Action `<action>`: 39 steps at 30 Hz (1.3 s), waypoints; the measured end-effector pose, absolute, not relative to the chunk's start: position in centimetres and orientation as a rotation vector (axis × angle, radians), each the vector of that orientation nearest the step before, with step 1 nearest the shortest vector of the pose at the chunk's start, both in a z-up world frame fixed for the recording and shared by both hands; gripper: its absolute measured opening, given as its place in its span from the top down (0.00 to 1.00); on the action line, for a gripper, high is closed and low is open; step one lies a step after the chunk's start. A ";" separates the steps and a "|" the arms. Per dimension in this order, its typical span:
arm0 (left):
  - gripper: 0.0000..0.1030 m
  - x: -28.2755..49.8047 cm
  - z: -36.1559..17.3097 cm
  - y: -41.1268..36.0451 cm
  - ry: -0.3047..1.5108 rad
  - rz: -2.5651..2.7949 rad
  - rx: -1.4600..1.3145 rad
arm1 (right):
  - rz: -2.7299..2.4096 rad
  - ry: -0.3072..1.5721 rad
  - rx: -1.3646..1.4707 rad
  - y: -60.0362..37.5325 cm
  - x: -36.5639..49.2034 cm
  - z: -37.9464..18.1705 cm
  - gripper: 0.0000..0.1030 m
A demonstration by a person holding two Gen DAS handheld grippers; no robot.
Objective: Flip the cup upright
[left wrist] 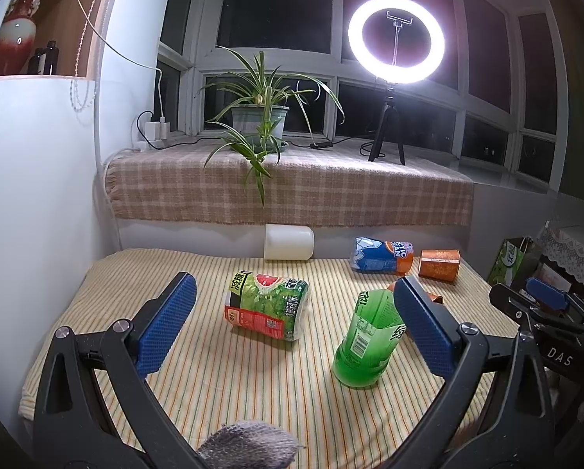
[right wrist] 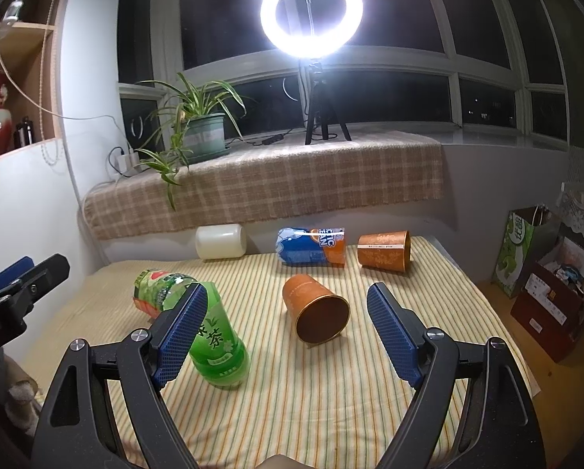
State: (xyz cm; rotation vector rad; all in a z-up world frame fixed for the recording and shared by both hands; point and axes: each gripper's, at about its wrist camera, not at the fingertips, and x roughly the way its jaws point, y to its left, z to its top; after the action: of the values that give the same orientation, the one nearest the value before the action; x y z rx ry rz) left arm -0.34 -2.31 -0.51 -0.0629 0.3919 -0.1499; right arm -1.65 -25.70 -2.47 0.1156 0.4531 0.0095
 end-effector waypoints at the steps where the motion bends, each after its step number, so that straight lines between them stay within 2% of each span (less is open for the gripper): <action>1: 0.00 -0.3 -0.5 -2.3 0.392 -0.149 -0.062 | 0.010 0.453 0.116 -25.7 -1.7 -2.5 0.19; 39: 0.00 -0.1 -0.7 -2.3 0.398 -0.151 -0.059 | 0.015 0.480 0.118 -25.5 -1.5 -3.0 0.19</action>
State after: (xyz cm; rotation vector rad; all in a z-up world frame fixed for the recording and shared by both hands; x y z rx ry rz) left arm -0.09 -2.28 -0.68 -0.0595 0.3976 -0.1506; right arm -1.48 -25.51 -3.04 0.1179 0.4800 0.0150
